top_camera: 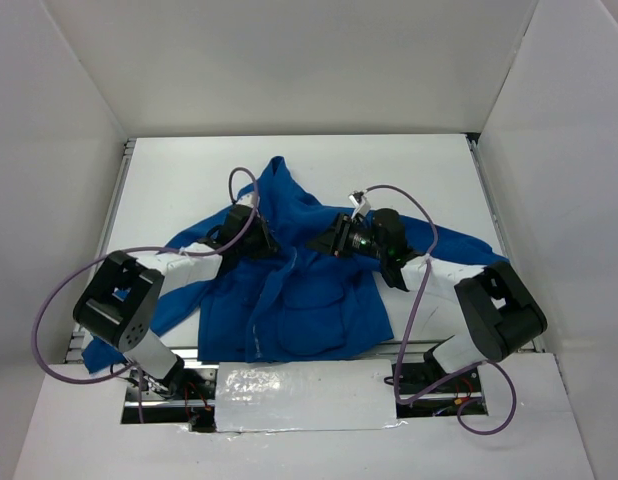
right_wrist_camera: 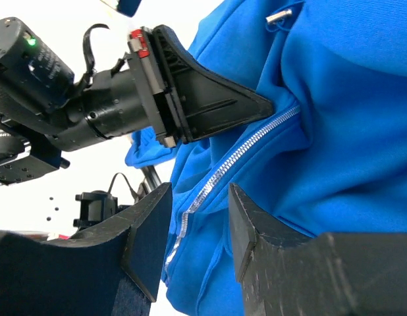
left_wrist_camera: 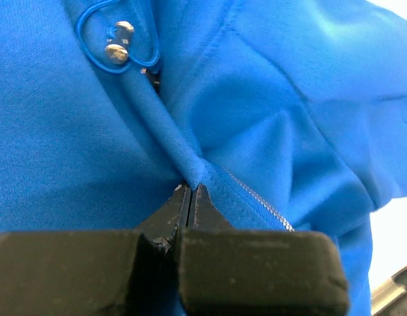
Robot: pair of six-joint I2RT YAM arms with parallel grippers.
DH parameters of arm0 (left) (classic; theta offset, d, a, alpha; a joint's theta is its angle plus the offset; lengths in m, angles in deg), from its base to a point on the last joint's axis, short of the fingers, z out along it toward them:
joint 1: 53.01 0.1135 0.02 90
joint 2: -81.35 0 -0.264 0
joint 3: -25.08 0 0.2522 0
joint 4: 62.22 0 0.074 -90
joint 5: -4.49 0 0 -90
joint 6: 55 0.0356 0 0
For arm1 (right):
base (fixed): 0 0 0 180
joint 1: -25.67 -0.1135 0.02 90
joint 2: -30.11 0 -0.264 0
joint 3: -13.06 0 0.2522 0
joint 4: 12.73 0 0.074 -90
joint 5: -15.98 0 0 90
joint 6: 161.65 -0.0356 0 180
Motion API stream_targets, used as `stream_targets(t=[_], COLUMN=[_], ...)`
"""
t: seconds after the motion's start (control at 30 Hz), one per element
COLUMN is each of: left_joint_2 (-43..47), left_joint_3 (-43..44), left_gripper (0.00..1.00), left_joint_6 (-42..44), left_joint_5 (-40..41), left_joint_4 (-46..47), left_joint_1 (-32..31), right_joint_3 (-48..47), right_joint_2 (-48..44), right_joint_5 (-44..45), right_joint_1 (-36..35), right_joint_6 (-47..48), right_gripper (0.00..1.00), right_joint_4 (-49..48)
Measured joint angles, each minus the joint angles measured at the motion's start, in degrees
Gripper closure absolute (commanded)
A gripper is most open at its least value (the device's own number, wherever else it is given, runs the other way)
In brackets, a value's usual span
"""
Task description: Zip up the jacket
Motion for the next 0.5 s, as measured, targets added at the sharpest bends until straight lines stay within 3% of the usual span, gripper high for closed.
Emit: stream_targets(t=[0.17,0.3,0.5], left_joint_2=[5.35,7.96,6.73], left_joint_3=[-2.8,-4.92,-1.03], left_gripper=[1.0,1.0,1.0], left_joint_6=[4.48,4.96,3.74], left_joint_5=[-7.74,-17.62,-32.68], left_joint_4=[6.08,17.29,29.92], left_joint_1=[3.78,9.01,12.26], right_joint_3=[0.0,0.0,0.0], right_joint_2=[0.2,-0.26,-6.43], right_joint_5=[-2.69,-4.15,-4.79], right_joint_1=[0.0,0.0,0.0], right_joint_6=[1.57,4.0,6.67], right_gripper=[0.51,0.51,0.5], right_joint_4=[-1.99,-2.16,-1.29])
